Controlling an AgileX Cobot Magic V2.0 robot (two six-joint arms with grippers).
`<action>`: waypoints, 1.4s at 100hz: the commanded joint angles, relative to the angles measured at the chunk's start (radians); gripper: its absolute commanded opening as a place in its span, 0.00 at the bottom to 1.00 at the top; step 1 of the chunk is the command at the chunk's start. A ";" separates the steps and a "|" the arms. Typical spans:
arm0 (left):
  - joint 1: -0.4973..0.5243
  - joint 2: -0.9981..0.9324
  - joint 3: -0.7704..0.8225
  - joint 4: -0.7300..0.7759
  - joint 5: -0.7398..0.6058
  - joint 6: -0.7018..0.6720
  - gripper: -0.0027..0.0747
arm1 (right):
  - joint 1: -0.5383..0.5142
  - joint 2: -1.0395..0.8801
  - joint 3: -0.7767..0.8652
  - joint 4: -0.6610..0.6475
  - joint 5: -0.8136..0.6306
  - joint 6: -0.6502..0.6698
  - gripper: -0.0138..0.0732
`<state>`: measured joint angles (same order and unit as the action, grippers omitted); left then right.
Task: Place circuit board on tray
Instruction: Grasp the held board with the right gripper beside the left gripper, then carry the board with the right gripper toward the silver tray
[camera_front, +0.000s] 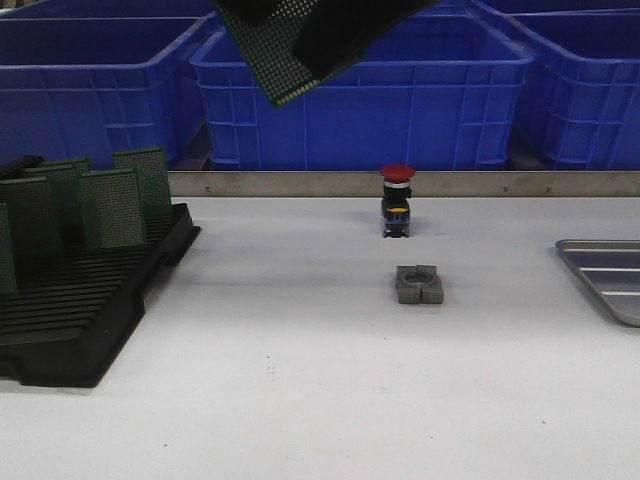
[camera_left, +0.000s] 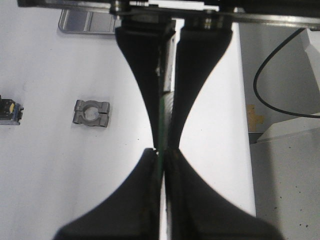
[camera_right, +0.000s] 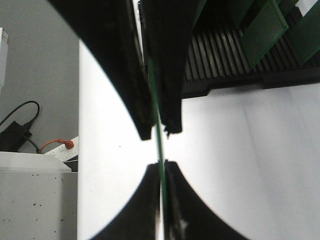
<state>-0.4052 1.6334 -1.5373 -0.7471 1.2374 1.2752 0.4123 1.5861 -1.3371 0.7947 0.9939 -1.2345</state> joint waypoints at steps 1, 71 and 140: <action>-0.009 -0.042 -0.024 -0.065 0.034 -0.009 0.08 | -0.003 -0.035 -0.033 0.053 -0.035 0.017 0.08; -0.009 -0.042 -0.024 -0.063 0.029 -0.009 0.78 | -0.262 -0.088 -0.033 -0.078 0.136 0.224 0.08; -0.009 -0.042 -0.024 -0.063 0.029 -0.009 0.78 | -0.761 0.247 -0.033 -0.146 0.218 0.579 0.08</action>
<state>-0.4052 1.6334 -1.5373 -0.7486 1.2313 1.2734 -0.3368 1.8385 -1.3403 0.6144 1.2000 -0.6628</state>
